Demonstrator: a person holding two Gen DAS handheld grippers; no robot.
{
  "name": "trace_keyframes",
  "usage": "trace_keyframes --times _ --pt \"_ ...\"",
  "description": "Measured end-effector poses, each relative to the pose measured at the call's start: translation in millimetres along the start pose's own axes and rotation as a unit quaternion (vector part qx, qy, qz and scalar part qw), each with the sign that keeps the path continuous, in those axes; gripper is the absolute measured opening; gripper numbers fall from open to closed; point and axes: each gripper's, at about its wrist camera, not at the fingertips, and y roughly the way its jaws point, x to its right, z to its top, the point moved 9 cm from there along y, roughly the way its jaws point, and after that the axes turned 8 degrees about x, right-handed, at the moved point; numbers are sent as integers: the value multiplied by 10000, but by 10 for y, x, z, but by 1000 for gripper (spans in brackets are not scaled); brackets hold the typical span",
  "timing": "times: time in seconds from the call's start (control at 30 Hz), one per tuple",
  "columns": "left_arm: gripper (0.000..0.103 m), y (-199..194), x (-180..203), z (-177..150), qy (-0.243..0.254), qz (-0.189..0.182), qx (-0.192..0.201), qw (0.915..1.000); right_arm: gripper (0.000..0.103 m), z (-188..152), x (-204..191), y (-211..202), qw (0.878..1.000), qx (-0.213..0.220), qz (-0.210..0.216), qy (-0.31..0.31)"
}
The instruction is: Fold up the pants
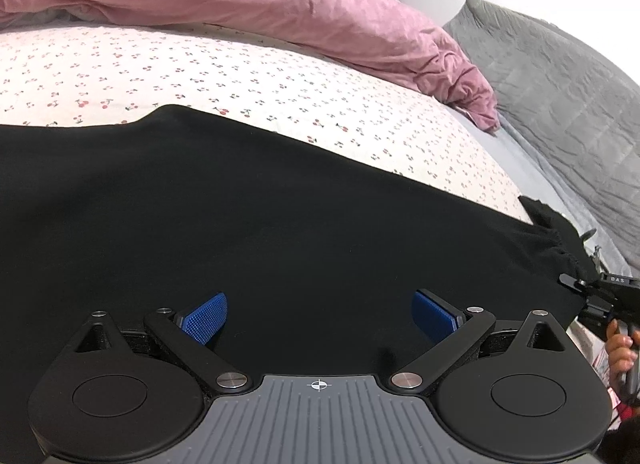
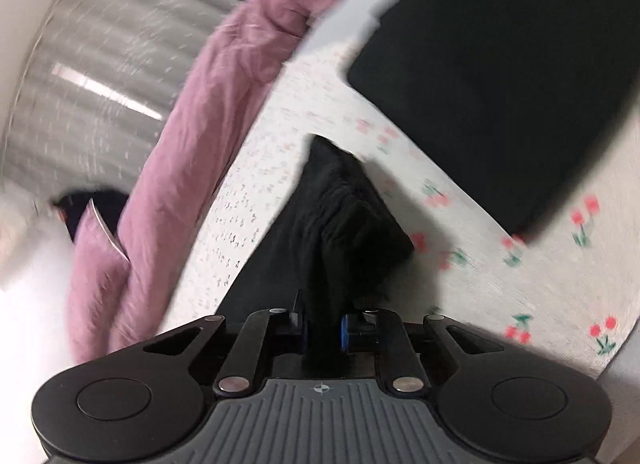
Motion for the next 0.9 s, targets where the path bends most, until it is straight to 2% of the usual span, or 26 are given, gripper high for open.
trace_keyframes --times 0.13,0.27,0.43,0.63,0.77,0.87,0.9 --pt "100 6 -13 12 -110 -63 49 9999 15 -69 -479 -22 9907 332 -27 -1321" --pt "100 10 5 26 -290 -221 101 9993 15 -269 -982 100 9721 354 168 -2312" --pt "100 37 32 31 -578 -513 139 9969 15 -694 -1465 405 9451 -76 474 -3231" --pt "99 100 33 51 -1031 -875 155 9907 15 -1384 -1832 695 9060 -932 774 -4055" --pt "98 156 -10 65 -1511 -1197 102 9812 18 -1799 -1981 693 8629 -1104 782 -4870" --pt "98 185 -44 74 -1879 -1421 54 9718 22 -1958 -2057 594 8498 -1198 964 -5043" --pt "98 197 -48 77 -1966 -1476 36 9693 28 -1990 -2079 574 8458 -1250 1042 -5081"
